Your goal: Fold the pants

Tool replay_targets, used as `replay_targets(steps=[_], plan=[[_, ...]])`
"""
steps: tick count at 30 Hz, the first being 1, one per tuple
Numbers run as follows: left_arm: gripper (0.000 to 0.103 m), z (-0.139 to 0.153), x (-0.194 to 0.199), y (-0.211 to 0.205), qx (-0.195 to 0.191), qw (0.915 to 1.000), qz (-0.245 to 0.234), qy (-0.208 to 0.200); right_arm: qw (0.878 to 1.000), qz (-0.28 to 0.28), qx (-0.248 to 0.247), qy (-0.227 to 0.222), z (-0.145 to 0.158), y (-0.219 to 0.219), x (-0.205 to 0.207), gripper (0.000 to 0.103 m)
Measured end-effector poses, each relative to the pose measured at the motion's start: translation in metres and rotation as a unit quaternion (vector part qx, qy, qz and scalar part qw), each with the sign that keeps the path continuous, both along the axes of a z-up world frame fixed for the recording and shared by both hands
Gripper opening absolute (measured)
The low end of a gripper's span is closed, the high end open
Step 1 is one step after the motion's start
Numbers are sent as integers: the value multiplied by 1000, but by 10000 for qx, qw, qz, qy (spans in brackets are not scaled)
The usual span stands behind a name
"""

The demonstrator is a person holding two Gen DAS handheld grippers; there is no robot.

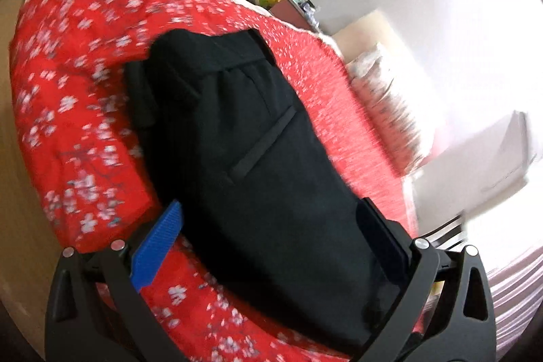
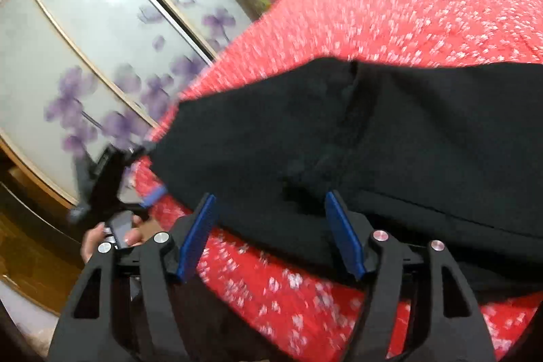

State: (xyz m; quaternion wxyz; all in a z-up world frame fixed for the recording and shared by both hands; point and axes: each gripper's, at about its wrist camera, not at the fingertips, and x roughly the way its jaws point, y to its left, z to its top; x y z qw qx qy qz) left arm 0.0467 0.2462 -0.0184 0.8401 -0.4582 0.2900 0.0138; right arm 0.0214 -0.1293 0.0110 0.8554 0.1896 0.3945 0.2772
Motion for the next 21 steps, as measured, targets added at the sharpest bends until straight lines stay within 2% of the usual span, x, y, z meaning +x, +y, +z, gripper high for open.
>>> replay_targets(steps=[2, 4, 5, 7, 10, 15, 18, 21], plan=[[101, -1, -8, 19, -307, 9995, 21, -37, 9989, -198, -64, -417, 10, -23, -13, 83], [101, 1, -14, 40, -595, 9982, 54, -99, 9970, -373, 14, -672, 11, -46, -22, 83], [101, 3, -15, 48, -680, 9976, 70, -128, 9959, -458, 265, -734, 7, -62, -26, 83], [101, 8, -13, 59, -753, 9970, 64, -165, 9924, -708, 766, -657, -7, -88, -26, 83], [100, 15, -6, 68, -779, 9968, 71, -148, 9895, -860, 1110, -330, -19, -105, -17, 83], [88, 18, 10, 70, -926, 9957, -51, -79, 9914, -718, 988, -476, -16, -104, -20, 83], [84, 10, 19, 65, -864, 9959, -62, 273, 9921, -610, 1023, -393, -20, -101, -19, 83], [77, 0, 26, 65, -948, 9946, -9, 420, 9933, -526, 950, -394, -21, -97, -18, 83]])
